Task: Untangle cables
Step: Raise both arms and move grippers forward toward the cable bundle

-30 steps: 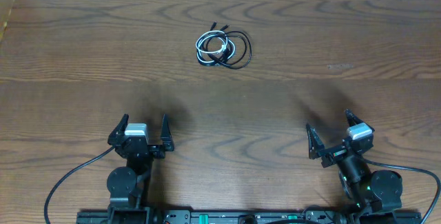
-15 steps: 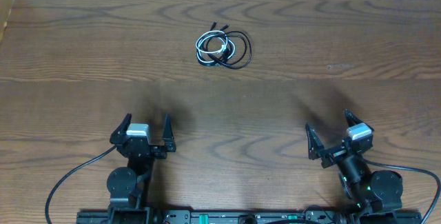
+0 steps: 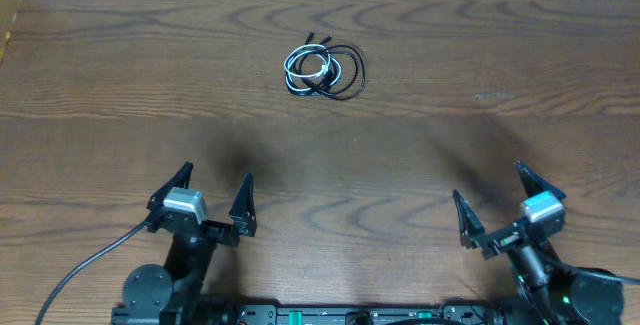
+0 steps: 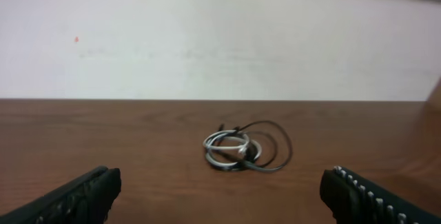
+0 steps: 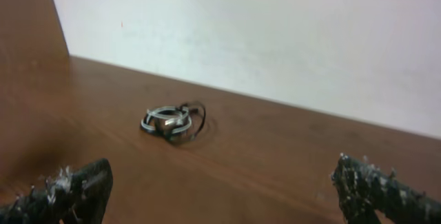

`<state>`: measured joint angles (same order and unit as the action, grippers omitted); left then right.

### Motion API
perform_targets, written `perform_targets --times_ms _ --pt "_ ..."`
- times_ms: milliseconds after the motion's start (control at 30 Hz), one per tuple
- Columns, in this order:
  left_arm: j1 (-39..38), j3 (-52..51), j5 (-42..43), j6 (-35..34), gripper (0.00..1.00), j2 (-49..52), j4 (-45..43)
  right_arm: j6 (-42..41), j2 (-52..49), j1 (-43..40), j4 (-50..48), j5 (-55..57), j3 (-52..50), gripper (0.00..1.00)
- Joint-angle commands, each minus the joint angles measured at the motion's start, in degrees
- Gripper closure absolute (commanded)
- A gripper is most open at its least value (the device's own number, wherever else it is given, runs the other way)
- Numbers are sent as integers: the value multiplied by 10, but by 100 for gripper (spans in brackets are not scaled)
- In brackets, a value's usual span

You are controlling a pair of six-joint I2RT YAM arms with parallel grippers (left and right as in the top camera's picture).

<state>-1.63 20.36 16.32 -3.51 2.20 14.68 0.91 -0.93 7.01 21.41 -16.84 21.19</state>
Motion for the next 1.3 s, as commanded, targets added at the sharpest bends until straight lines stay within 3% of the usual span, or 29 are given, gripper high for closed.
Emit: perform_targets --times_ms 0,267,467,700,933,1133,1267 --pt "-1 55 30 -18 2 37 21 16 -22 4 19 -7 48 1" --pt "-1 216 80 -13 3 216 121 59 -155 4 103 -51 186 1" --pt "-1 365 130 13 2 381 252 72 -313 4 208 -85 316 1" --pt "-1 519 131 13 2 555 414 112 -517 4 347 -153 455 1" --pt "-1 534 148 12 2 642 466 101 -670 4 373 -200 480 1" --pt "-1 532 148 1 2 682 486 -39 -756 4 340 -200 480 1" --pt "-1 529 148 -16 2 704 488 -65 -799 5 319 -200 480 1"
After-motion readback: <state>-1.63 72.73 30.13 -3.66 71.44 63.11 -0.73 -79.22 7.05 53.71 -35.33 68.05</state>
